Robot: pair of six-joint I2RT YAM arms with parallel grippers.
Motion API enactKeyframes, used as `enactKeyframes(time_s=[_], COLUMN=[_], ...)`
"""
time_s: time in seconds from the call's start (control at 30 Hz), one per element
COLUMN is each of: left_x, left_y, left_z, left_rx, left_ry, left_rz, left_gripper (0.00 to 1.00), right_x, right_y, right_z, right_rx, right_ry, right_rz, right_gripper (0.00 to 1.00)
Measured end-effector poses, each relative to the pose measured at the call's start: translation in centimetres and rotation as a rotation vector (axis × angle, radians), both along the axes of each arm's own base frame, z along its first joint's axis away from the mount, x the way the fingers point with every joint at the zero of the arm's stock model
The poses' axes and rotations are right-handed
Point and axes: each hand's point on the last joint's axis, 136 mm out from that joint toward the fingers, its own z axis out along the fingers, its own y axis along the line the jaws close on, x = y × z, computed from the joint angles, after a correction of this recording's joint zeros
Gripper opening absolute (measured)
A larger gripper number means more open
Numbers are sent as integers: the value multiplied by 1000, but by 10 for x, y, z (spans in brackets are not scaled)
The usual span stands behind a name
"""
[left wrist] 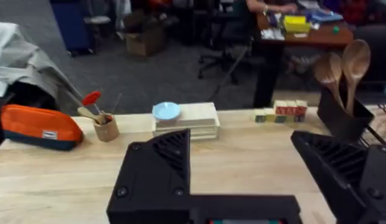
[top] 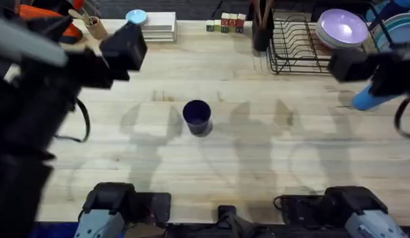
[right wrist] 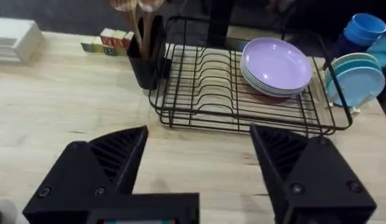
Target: Pick up the cup on the table and put them onto the rack.
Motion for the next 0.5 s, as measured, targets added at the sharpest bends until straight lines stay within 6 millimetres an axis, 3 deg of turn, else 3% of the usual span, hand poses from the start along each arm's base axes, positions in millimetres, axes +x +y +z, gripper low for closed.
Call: enactKeyframes(time_s=[0.3, 0.5], left_x=[33, 44], left_y=[-11, -13], left_z=[15, 3], left_rx=[47, 48], left_ry=[250, 434], left_rz=[-73, -91], left_gripper=[993, 993], right_x=[40, 57], right_y=[0, 1], right_z=[35, 32], right_rx=[-3, -2], right_ry=[141, 183], right_rz=[1, 6], right_gripper=[995, 996])
